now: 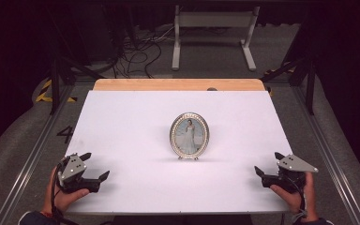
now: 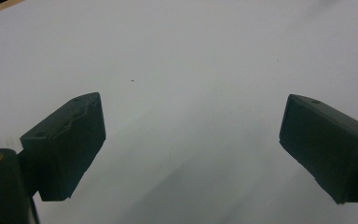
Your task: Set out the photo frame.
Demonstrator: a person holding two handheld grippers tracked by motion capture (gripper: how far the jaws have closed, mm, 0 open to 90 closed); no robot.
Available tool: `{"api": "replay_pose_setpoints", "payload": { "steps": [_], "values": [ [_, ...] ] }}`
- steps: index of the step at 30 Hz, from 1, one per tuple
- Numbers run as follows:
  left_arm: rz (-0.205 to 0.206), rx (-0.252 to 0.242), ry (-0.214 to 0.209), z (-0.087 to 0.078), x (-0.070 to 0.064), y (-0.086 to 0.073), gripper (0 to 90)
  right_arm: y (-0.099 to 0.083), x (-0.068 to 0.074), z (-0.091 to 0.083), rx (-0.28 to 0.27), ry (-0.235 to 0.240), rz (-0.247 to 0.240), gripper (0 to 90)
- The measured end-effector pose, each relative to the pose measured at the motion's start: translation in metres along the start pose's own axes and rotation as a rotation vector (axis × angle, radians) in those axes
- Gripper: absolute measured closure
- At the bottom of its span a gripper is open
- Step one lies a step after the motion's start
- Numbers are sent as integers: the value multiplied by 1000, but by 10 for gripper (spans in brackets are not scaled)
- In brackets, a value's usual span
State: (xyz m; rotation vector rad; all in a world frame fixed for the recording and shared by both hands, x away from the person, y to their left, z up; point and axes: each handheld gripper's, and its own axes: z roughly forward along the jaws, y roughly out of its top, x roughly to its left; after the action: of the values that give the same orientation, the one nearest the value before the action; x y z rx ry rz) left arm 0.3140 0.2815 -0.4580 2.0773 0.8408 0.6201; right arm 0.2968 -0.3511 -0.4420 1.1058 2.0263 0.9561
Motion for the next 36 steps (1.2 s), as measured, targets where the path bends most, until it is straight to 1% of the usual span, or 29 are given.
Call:
{"api": "replay_pose_setpoints", "payload": {
  "steps": [2,8,10,14,19,24,27,31,36],
  "values": [
    [3,7,-2,0,-2,-1,75,0,0,-1,0,-8,-1,113],
    [-6,-2,-9,-2,-2,-3,75,2,0,-1,-4,-11,1,113],
    [-4,5,-8,-1,-2,-3,75,3,3,1,3,-4,-16,113],
    [-1,13,-14,1,-3,-3,75,2,4,3,13,-1,-21,113],
    [5,24,-15,2,-4,-3,75,1,2,2,10,-7,-14,113],
    [7,26,-18,3,-4,-3,75,1,3,3,15,-1,-18,113],
    [8,25,-12,3,-4,-3,76,1,3,3,15,0,-19,113],
    [13,31,-10,4,-5,-2,77,0,1,4,14,-1,-11,114],
    [20,35,-17,6,-5,-2,77,-1,1,4,15,3,-14,114]
  ]
}}
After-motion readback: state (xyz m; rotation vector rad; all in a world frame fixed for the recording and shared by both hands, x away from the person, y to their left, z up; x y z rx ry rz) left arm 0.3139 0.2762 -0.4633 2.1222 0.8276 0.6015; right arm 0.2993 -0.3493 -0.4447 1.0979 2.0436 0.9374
